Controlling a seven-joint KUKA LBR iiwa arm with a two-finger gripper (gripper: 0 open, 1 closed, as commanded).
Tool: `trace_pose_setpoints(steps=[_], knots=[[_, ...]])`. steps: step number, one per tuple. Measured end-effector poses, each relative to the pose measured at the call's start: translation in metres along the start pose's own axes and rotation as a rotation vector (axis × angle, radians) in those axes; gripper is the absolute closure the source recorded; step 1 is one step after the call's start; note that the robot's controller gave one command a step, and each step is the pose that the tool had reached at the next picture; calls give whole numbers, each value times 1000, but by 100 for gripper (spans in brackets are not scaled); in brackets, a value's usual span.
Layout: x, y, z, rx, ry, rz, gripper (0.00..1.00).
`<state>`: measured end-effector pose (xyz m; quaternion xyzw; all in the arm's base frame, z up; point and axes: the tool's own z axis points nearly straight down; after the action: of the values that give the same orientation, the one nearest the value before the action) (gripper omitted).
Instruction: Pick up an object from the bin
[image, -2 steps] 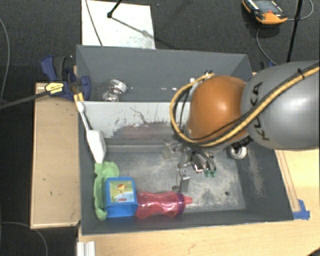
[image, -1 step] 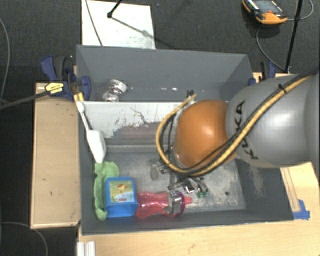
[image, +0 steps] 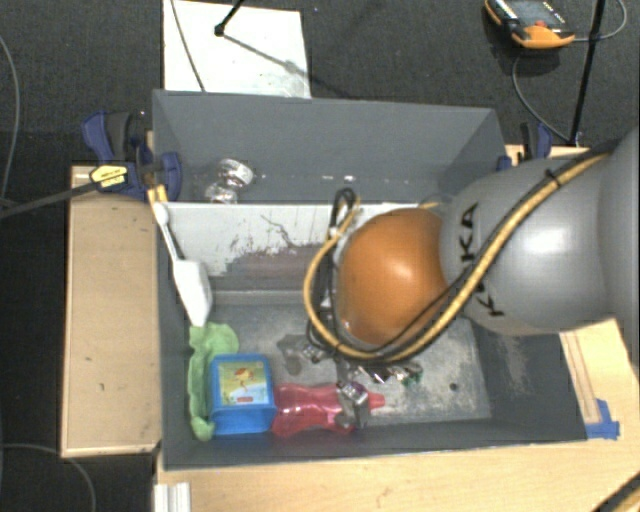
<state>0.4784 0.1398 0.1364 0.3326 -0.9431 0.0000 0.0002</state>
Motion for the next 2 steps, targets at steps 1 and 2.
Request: trace_pose_setpoints(steps=[1, 2], knots=[[-4, 0, 42, 1, 0, 112, 0], [-8, 1, 57, 8, -20, -88, 100]])
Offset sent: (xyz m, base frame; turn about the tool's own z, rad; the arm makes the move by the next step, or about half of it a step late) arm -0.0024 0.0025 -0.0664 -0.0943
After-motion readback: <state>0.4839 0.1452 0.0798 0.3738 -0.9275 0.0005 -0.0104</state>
